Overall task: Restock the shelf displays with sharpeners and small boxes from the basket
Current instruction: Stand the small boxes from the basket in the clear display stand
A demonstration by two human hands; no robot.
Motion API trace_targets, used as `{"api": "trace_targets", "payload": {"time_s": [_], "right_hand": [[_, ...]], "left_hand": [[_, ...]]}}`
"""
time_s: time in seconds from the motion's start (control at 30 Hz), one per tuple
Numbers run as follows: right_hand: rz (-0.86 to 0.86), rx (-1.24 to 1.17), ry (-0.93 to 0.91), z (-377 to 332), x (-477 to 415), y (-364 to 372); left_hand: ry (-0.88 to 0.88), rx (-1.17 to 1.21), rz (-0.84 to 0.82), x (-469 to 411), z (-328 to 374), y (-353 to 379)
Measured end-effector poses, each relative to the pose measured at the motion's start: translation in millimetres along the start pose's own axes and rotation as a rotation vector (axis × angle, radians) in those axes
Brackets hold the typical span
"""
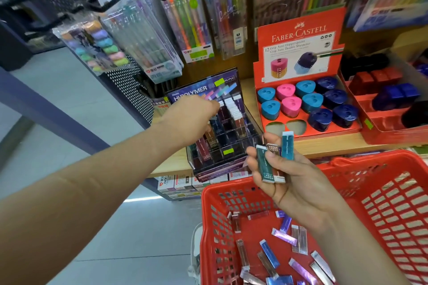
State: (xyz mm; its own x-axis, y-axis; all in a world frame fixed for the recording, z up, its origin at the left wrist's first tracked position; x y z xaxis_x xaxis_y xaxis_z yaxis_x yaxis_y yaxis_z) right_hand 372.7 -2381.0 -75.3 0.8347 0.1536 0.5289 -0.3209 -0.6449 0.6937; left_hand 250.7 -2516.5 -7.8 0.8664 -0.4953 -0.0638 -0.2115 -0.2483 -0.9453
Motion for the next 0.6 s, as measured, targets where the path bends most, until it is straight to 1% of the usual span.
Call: {"api": "trace_targets", "payload": {"time_s": [0.17, 0.23, 0.3, 0.33, 0.37, 0.4, 0.47, 0.5, 0.53, 0.6], "right_hand": [[0.019, 0.031, -0.02, 0, 3, 0], [0.015, 0.017, -0.01, 1, 3, 0], [0.007, 0.006, 0.008, 3, 5, 1], [0.003, 0.003, 0.015, 4, 6, 2], [0.001, 0.001, 0.021, 5, 6, 3], [0.001, -0.003, 0.026, 6, 7, 4], [0.018, -0.012, 0.031, 6, 7, 5], [0.03, -0.02, 0.033, 7, 7, 5], [0.041, -0.024, 0.034, 7, 6, 6], [0.054, 0.006, 0.009, 7, 7, 8]], "left_hand": [[0.105, -0.073, 0.003, 5, 17, 9], [0.047, 0.009, -0.019, 3, 12, 11], [-0.084, 0.179, -0.02, 0, -1, 7], [-0.165, 0.298, -0.009, 0, -7, 1], [-0.255, 0.466, 0.0, 0, -12, -4], [-0.362, 0.691, -0.014, 2, -15, -6], [-0.564, 1.192, -0.143, 11, -7, -5], [-0.616, 1.393, -0.212, 16, 2, -7], [-0.645, 1.53, -0.26, 20, 11, -8], [-0.666, 1.693, -0.322, 27, 30, -10]]}}
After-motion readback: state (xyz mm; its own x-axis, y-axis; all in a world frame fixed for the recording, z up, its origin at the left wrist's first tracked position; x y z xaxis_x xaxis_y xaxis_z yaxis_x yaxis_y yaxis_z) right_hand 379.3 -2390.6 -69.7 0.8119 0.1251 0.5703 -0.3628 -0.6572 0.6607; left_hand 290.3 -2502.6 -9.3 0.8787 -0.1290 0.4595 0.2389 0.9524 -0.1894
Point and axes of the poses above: each hand's wrist, its own x-axis away from the middle knuckle, its own y-axis out of the palm, z = x × y, the point moved 7 cm from there along -x, towards the middle knuckle, and after that the axes turned 11 degrees about z, right-handed, at the moved point
